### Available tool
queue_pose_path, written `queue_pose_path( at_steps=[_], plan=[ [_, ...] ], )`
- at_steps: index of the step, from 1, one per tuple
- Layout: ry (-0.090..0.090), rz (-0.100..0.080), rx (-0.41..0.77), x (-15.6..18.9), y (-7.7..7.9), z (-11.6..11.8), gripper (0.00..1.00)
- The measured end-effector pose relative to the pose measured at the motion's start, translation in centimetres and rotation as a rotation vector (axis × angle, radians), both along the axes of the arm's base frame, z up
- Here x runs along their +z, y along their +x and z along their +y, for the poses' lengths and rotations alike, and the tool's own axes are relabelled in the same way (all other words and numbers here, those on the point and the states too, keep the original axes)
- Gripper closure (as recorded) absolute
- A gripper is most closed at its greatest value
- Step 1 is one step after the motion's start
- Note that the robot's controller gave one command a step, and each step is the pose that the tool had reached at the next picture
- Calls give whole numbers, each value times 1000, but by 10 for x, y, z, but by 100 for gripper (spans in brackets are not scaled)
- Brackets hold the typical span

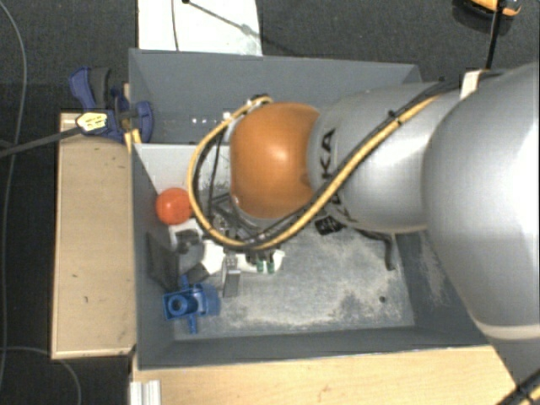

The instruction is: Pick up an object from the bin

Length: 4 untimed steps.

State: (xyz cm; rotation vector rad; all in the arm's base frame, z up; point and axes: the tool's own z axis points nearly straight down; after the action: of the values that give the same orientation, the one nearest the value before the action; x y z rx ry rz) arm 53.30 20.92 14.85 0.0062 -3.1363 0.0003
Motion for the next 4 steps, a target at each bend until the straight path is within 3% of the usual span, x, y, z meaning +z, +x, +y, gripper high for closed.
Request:
queue_pose_path(
  at_steps=[1, 2, 3, 4],
  plan=[
    [2, -7, -5, 5, 2, -1, 0],
    [3, -9, -1, -17, 33, 7, 0],
    [3, -8, -78, -44, 46, -10, 0],
    [5, -10, -86, -62, 38, -53, 0]
  ],
)
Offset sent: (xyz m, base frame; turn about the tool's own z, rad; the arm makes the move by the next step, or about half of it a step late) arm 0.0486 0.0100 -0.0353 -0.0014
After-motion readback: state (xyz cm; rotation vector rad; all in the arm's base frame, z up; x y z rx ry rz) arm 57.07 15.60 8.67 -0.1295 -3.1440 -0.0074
